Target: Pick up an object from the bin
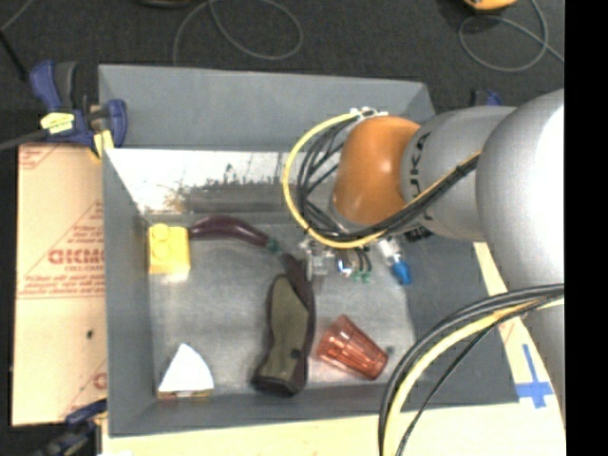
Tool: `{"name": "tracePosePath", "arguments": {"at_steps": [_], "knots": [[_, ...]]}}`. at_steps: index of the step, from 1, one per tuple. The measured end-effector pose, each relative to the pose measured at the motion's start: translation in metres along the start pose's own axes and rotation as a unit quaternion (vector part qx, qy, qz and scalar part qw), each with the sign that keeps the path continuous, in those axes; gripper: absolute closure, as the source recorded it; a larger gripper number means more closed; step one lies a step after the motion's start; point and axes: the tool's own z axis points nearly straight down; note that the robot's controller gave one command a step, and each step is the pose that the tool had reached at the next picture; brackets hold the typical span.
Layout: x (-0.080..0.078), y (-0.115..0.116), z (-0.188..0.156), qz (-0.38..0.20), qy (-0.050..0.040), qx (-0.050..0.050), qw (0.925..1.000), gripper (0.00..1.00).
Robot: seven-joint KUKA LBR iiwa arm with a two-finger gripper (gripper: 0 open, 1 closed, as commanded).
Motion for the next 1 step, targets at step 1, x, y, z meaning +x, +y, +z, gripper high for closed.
{"name": "tracePosePath", "arguments": {"at_steps": [1], "knots": [[-0.0061,0.0062,0.0002,0.001,-0.001,0.0,1.0,1.0]]}}
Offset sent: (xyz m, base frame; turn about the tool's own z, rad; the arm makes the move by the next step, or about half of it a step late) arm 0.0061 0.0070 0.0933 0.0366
